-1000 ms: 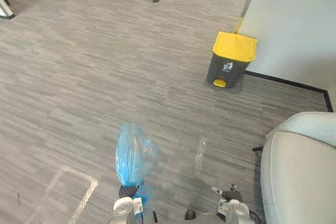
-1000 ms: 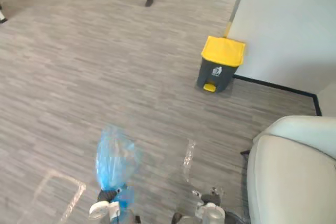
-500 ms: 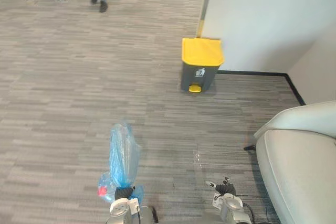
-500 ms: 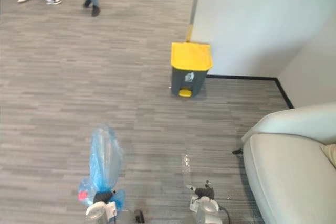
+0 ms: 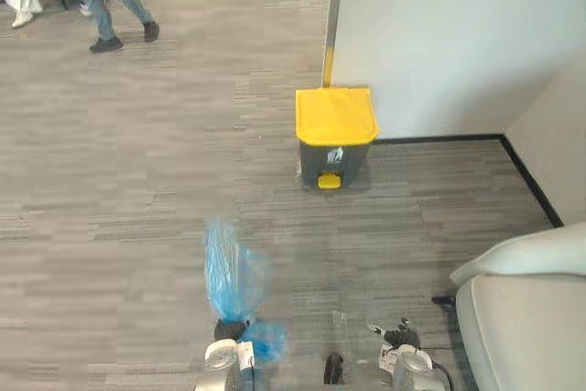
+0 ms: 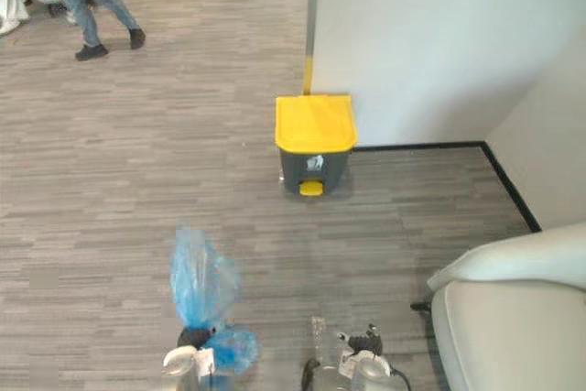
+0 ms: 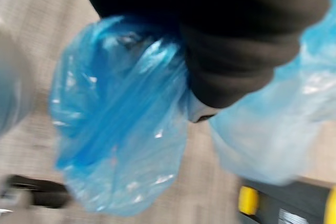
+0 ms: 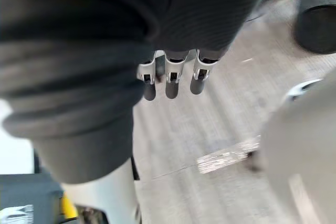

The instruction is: Gather rubbish on tea table into small bin, then transfer packed bag to large trash can.

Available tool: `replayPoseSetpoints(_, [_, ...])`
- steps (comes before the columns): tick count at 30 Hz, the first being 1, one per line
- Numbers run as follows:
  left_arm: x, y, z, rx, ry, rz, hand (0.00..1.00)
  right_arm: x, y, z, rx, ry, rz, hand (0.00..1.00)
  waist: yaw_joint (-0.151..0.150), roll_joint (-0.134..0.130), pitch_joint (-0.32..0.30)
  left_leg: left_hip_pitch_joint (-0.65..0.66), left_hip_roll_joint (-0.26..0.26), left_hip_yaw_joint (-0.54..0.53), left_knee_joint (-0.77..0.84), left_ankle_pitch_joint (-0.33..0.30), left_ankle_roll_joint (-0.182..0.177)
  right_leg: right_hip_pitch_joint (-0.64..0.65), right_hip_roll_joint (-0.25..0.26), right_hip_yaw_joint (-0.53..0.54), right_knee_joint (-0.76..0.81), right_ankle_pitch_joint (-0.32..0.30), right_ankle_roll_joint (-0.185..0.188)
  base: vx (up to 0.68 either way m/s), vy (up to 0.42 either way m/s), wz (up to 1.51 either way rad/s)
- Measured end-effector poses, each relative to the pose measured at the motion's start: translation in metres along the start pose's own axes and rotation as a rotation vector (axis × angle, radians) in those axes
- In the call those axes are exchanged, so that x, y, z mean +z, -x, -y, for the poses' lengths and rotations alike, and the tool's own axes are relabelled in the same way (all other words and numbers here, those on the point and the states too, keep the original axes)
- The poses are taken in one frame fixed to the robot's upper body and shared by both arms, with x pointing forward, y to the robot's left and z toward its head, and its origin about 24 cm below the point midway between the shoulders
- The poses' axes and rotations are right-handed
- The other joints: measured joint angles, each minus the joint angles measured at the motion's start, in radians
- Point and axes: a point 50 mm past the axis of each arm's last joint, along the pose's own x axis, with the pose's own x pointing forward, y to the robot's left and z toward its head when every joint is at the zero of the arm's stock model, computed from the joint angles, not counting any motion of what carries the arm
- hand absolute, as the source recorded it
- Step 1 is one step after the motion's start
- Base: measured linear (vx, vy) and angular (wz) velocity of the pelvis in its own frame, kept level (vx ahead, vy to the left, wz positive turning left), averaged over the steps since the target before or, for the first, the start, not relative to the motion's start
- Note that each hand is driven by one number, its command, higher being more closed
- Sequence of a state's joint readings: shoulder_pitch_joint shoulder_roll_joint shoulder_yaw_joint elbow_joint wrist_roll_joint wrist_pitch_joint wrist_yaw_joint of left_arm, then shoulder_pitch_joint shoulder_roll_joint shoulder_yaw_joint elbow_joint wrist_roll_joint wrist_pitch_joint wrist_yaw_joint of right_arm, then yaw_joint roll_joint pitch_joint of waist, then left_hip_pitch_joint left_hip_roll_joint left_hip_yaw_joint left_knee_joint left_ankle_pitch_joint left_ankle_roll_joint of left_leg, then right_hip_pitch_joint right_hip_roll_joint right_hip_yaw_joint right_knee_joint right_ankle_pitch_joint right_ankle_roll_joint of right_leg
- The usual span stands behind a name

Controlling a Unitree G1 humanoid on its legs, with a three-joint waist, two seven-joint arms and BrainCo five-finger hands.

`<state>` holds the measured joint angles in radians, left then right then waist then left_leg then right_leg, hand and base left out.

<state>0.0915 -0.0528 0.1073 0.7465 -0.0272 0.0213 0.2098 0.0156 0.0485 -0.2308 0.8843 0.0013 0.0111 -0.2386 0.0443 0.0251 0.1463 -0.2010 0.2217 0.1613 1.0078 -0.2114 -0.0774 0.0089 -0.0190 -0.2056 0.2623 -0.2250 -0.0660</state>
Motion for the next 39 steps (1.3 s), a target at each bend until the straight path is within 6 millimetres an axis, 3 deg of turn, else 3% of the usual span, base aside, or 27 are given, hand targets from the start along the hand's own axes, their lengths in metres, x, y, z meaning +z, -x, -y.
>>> replayPoseSetpoints(3, [0.000, 0.001, -0.002, 0.007, 0.012, 0.006, 1.00, -0.001, 0.001, -0.002, 0.002, -0.005, -0.009, 0.00, 0.019, -0.009, 0.000, -0.063, -0.006, 0.048, -0.244, -0.035, 0.019, 0.064, -0.020, 0.034, -0.036, -0.007, 0.019, 0.44, 0.161, -0.57])
replayPoseSetpoints(4, [0.001, 0.001, -0.003, 0.012, 0.018, 0.010, 1.00, -0.002, 0.001, -0.003, 0.002, -0.010, -0.012, 0.00, 0.020, -0.014, 0.003, -0.079, -0.026, 0.047, -0.406, -0.025, 0.023, 0.088, -0.040, 0.052, -0.048, -0.020, 0.052, 0.43, 0.246, -0.44])
replayPoseSetpoints(5, [-0.001, 0.002, -0.003, 0.010, 0.016, 0.005, 1.00, -0.004, 0.002, -0.003, -0.003, -0.014, -0.017, 0.00, 0.020, -0.006, -0.008, -0.074, -0.048, 0.018, -0.596, 0.055, 0.024, 0.100, -0.050, 0.069, -0.050, -0.037, 0.084, 0.40, 0.276, -0.46])
replayPoseSetpoints(6, [-0.003, 0.002, -0.004, 0.015, 0.018, -0.002, 1.00, -0.005, 0.002, -0.002, -0.007, -0.020, -0.025, 0.00, 0.023, -0.015, -0.014, -0.065, -0.068, 0.017, -0.607, 0.097, 0.012, 0.101, -0.062, 0.091, -0.052, -0.050, 0.107, 0.39, 0.277, -0.28])
replayPoseSetpoints(7, [0.000, 0.000, -0.008, 0.033, 0.028, 0.004, 1.00, -0.007, 0.002, -0.003, 0.002, -0.004, -0.033, 0.00, 0.019, -0.045, -0.029, -0.042, -0.111, 0.040, -0.650, 0.099, 0.026, 0.103, -0.097, 0.118, -0.069, -0.035, 0.109, 0.38, 0.268, -0.10])
replayPoseSetpoints(9, [0.004, -0.001, -0.006, 0.027, 0.029, 0.017, 1.00, -0.006, 0.002, -0.002, -0.009, -0.021, -0.031, 0.00, 0.020, -0.055, -0.036, -0.039, -0.124, 0.069, -0.642, 0.071, 0.053, 0.100, -0.118, 0.143, -0.075, 0.010, 0.117, 0.36, 0.256, -0.16])
replayPoseSetpoints(11, [0.000, -0.001, -0.006, 0.028, 0.024, -0.005, 1.00, 0.000, 0.001, -0.005, -0.002, -0.023, -0.012, 0.00, 0.043, -0.057, -0.036, 0.015, -0.137, 0.125, -0.657, 0.038, 0.074, 0.090, -0.143, 0.190, -0.024, 0.048, 0.153, 0.29, 0.229, -0.60])
replayPoseSetpoints(12, [-0.001, 0.000, -0.006, 0.028, 0.022, -0.011, 1.00, 0.001, 0.001, -0.005, -0.001, -0.023, -0.010, 0.00, 0.045, -0.056, -0.036, 0.049, -0.144, 0.139, -0.679, 0.030, 0.076, 0.070, -0.152, 0.203, 0.038, 0.052, 0.157, 0.30, 0.224, -0.55])
replayPoseSetpoints(14, [-0.006, 0.001, -0.007, 0.023, -0.005, -0.022, 1.00, -0.003, 0.002, -0.003, -0.002, -0.015, -0.018, 0.00, 0.044, -0.044, -0.032, 0.136, -0.156, 0.156, -0.732, 0.003, 0.081, -0.064, -0.163, 0.233, 0.363, 0.104, 0.207, 0.24, 0.165, -0.31])
replayPoseSetpoints(15, [-0.008, 0.001, -0.009, 0.029, -0.011, -0.034, 1.00, -0.009, 0.003, 0.000, -0.005, -0.007, -0.031, 0.00, 0.037, -0.034, -0.022, 0.191, -0.164, 0.158, -0.753, -0.023, 0.080, -0.158, -0.168, 0.234, 0.565, 0.091, 0.195, 0.17, 0.086, -0.11])
replayPoseSetpoints(18, [-0.014, 0.001, -0.013, 0.040, -0.022, -0.059, 1.00, -0.010, 0.004, 0.001, -0.003, -0.002, -0.024, 0.00, 0.013, -0.041, -0.023, 0.273, -0.169, 0.162, -0.783, -0.050, 0.073, -0.274, -0.168, 0.148, 0.650, 0.020, 0.161, 0.25, 0.034, 0.01])
replayPoseSetpoints(19, [-0.015, 0.001, -0.013, 0.040, -0.023, -0.064, 1.00, -0.009, 0.004, 0.001, -0.003, -0.003, -0.020, 0.00, 0.007, -0.044, -0.023, 0.295, -0.169, 0.163, -0.798, -0.051, 0.072, -0.291, -0.165, 0.116, 0.628, 0.001, 0.149, 0.30, -0.050, 0.05])
replayPoseSetpoints(21, [-0.014, 0.000, -0.009, 0.031, -0.022, -0.067, 1.00, -0.007, 0.004, 0.001, -0.004, -0.010, -0.011, 0.00, -0.001, -0.044, -0.022, 0.350, -0.154, 0.150, -0.834, -0.062, 0.053, -0.332, -0.114, 0.043, 0.421, -0.006, 0.130, 0.38, -0.117, 0.18])
replayPoseSetpoints(23, [-0.016, -0.001, -0.009, 0.029, -0.025, -0.076, 1.00, -0.008, 0.003, 0.002, -0.009, -0.016, -0.021, 0.00, -0.006, -0.049, -0.025, 0.358, -0.154, 0.122, -0.836, -0.071, 0.037, -0.319, -0.071, 0.063, 0.242, 0.055, 0.106, 0.29, -0.124, 0.42])
replayPoseSetpoints(24, [-0.017, -0.001, -0.011, 0.029, -0.028, -0.084, 1.00, -0.014, 0.004, 0.002, -0.010, -0.026, -0.046, 0.00, -0.015, -0.066, -0.025, 0.365, -0.167, 0.084, -0.831, -0.082, 0.021, -0.306, -0.061, 0.081, 0.171, 0.113, 0.074, 0.41, -0.170, 0.51])
replayPoseSetpoints(25, [-0.018, -0.001, -0.002, 0.016, -0.006, -0.098, 1.00, -0.007, 0.000, 0.012, -0.040, -0.022, -0.027, 0.00, -0.015, -0.022, -0.027, 0.377, -0.134, 0.037, -0.818, -0.086, 0.009, -0.280, -0.043, 0.053, 0.184, 0.105, 0.051, 0.49, -0.209, 0.42])
replayPoseSetpoints(27, [-0.018, 0.000, 0.001, 0.003, -0.017, -0.092, 1.00, -0.005, -0.002, 0.012, -0.047, -0.024, -0.031, 0.00, -0.007, -0.006, -0.028, 0.355, -0.110, 0.013, -0.734, -0.086, 0.007, -0.255, -0.034, 0.033, 0.179, 0.058, 0.042, 0.42, -0.205, 0.23])
replayPoseSetpoints(28, [-0.015, -0.001, 0.002, 0.001, -0.016, -0.083, 1.00, -0.009, -0.001, 0.011, -0.042, -0.024, -0.046, 0.00, -0.009, 0.002, -0.025, 0.302, -0.089, -0.005, -0.609, -0.081, -0.001, -0.217, -0.027, 0.012, 0.151, 0.046, 0.040, 0.31, -0.202, 0.36])
replayPoseSetpoints(29, [-0.013, -0.002, 0.002, -0.001, -0.019, -0.075, 1.00, -0.008, -0.001, 0.010, -0.038, -0.013, -0.045, 0.00, -0.009, 0.004, -0.024, 0.223, -0.063, -0.018, -0.435, -0.043, -0.045, -0.174, -0.016, 0.006, 0.110, 0.037, 0.037, 0.30, -0.192, 0.34])
replayPoseSetpoints(31, [-0.011, -0.001, 0.001, 0.002, -0.015, -0.061, 1.00, -0.010, -0.001, 0.008, -0.030, -0.007, -0.048, 0.00, -0.002, 0.004, -0.017, 0.128, -0.018, -0.009, -0.219, -0.031, -0.043, -0.091, -0.003, 0.000, 0.047, 0.032, 0.028, 0.34, -0.102, 0.05])
replayPoseSetpoints(32, [-0.012, 0.000, -0.002, 0.007, -0.011, -0.058, 1.00, -0.013, 0.000, 0.008, -0.030, -0.008, -0.059, 0.00, 0.004, -0.002, -0.015, 0.100, -0.007, 0.015, -0.201, -0.048, -0.025, -0.043, 0.001, -0.001, 0.013, 0.032, 0.027, 0.33, -0.037, -0.08])
replayPoseSetpoints(33, [-0.011, 0.000, -0.001, 0.007, -0.010, -0.055, 1.00, -0.014, 0.001, 0.008, -0.031, -0.008, -0.064, 0.00, 0.006, -0.005, -0.016, 0.088, -0.005, 0.035, -0.214, -0.056, -0.012, -0.025, 0.001, 0.001, 0.000, 0.032, 0.027, 0.26, 0.010, -0.17])
replayPoseSetpoints(36, [-0.011, 0.000, -0.002, 0.009, -0.008, -0.053, 1.00, -0.011, 0.000, 0.006, -0.027, -0.011, -0.058, 0.00, 0.013, -0.002, -0.021, 0.055, -0.028, 0.078, -0.476, -0.059, 0.015, 0.009, -0.008, 0.037, -0.039, 0.036, 0.035, 0.21, 0.083, -0.39])
replayPoseSetpoints(37, [-0.011, 0.001, -0.002, 0.008, -0.009, -0.054, 1.00, -0.011, 0.000, 0.006, -0.026, -0.012, -0.057, 0.00, 0.014, -0.001, -0.023, 0.058, -0.042, 0.074, -0.587, -0.027, 0.027, 0.014, -0.011, 0.050, -0.046, 0.038, 0.047, 0.28, 0.174, -0.48])
replayPoseSetpoints(38, [-0.013, 0.001, 0.000, 0.005, -0.006, -0.061, 1.00, -0.011, 0.000, 0.006, -0.028, -0.011, -0.058, 0.00, 0.016, 0.012, -0.031, 0.067, -0.060, 0.058, -0.709, 0.089, 0.003, 0.013, -0.009, 0.074, -0.045, 0.035, 0.071, 0.26, 0.171, -0.48])
replayPoseSetpoints(39, [-0.013, 0.001, -0.003, 0.015, -0.007, -0.064, 1.00, -0.014, 0.001, 0.007, -0.032, -0.017, -0.067, 0.00, 0.017, -0.007, -0.040, 0.088, -0.080, 0.070, -0.733, 0.094, 0.013, 0.014, -0.022, 0.095, -0.049, 0.035, 0.087, 0.31, 0.184, -0.35])
